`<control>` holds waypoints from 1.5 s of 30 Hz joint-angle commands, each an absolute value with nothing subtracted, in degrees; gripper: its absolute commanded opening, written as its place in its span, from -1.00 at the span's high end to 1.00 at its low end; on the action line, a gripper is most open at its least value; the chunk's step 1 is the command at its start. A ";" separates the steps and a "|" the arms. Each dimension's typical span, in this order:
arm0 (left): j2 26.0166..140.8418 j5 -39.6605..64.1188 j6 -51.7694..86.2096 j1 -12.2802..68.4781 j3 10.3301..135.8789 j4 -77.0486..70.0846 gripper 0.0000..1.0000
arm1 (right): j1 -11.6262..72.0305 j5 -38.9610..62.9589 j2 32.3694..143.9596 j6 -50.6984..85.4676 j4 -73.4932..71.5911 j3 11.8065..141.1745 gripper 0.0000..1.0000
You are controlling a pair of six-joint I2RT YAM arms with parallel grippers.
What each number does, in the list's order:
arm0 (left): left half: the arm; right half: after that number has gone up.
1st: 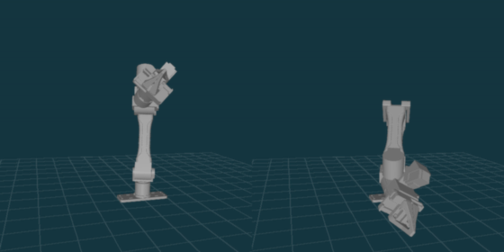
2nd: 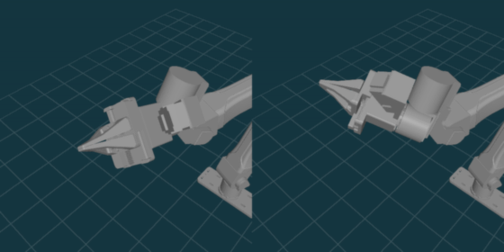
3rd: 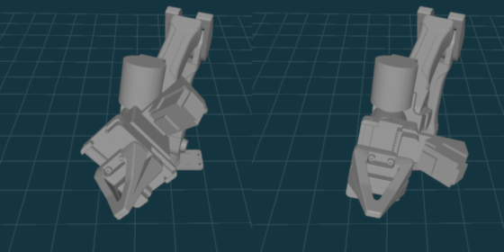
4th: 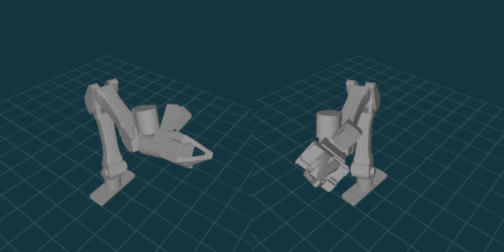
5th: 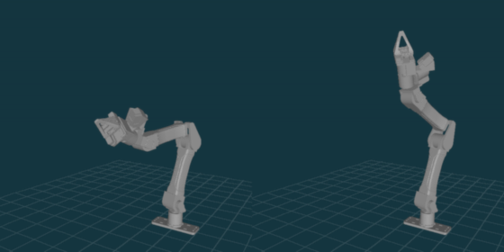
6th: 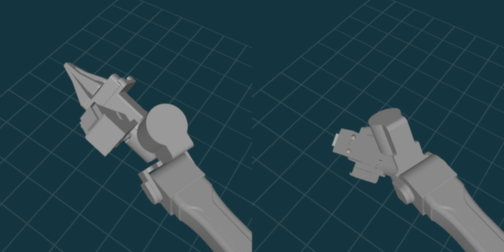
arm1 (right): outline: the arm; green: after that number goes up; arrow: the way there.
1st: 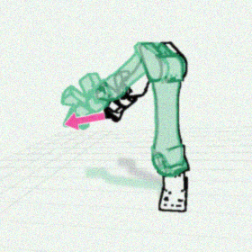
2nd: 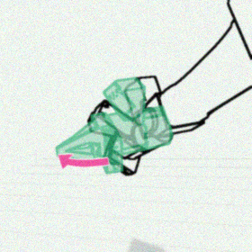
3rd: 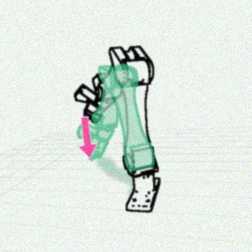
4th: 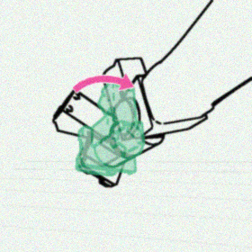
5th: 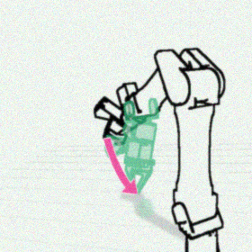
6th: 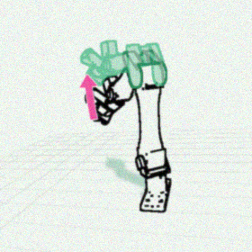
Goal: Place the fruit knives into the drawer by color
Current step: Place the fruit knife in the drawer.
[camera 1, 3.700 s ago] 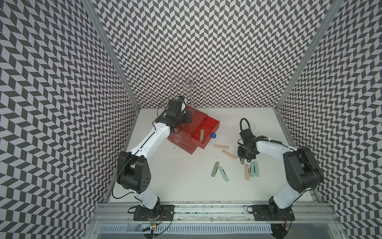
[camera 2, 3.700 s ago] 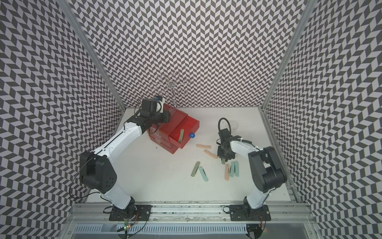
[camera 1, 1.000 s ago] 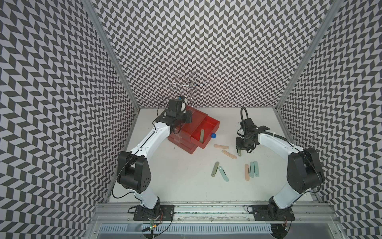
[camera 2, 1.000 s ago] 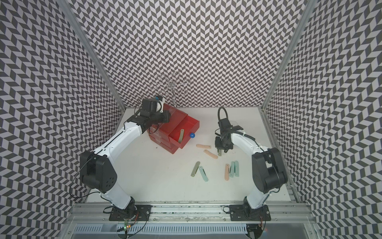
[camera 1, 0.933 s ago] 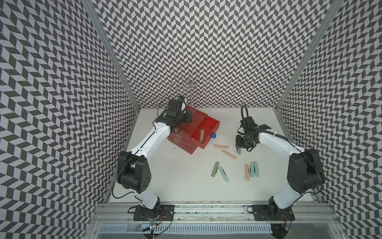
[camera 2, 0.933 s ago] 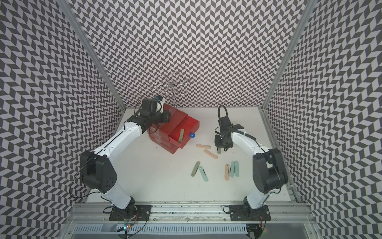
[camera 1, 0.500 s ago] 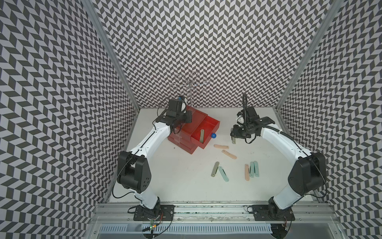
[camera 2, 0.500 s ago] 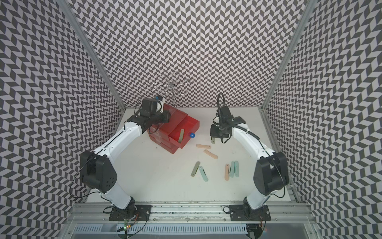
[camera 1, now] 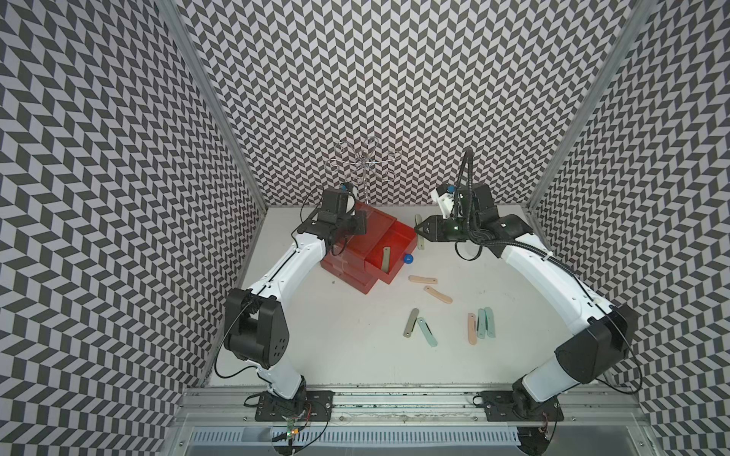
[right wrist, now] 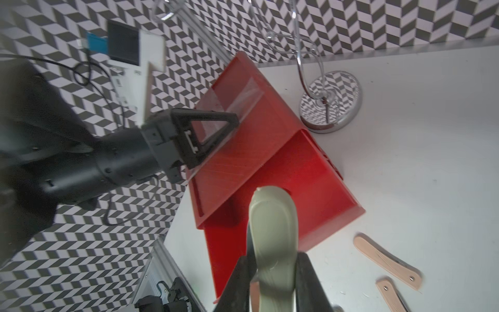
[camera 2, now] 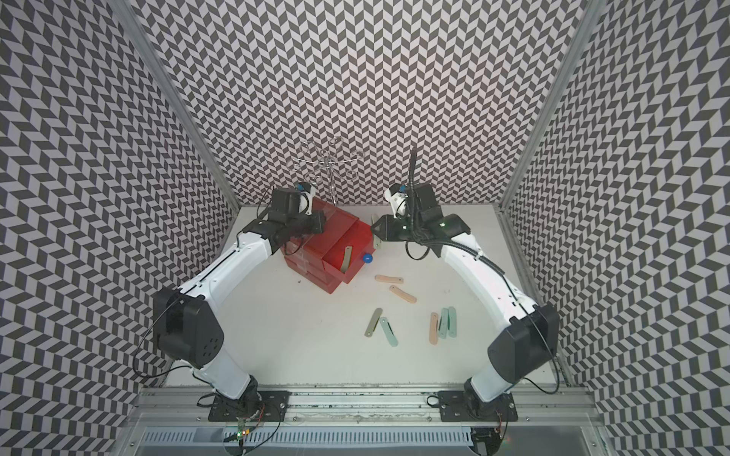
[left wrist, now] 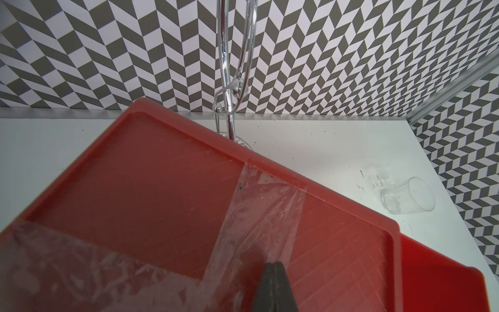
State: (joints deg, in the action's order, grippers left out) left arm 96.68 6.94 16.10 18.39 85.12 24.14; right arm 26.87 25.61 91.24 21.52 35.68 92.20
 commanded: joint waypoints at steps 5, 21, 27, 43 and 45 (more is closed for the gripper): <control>101.33 3.96 15.33 18.28 82.97 34.63 1.00 | 29.00 32.84 93.44 28.00 18.28 89.67 0.56; 101.31 3.86 15.34 18.28 82.97 34.72 1.00 | 32.02 29.56 98.20 28.63 16.58 87.57 0.56; 101.35 3.87 15.35 18.37 82.97 34.75 1.00 | 32.01 28.51 98.67 28.03 17.11 86.03 0.56; 101.50 3.78 15.35 18.62 83.06 34.89 1.00 | 32.15 28.50 100.36 27.11 18.82 85.59 0.56; 101.50 3.78 15.33 18.63 83.08 34.89 1.00 | 32.09 28.81 100.81 26.94 19.53 86.16 0.56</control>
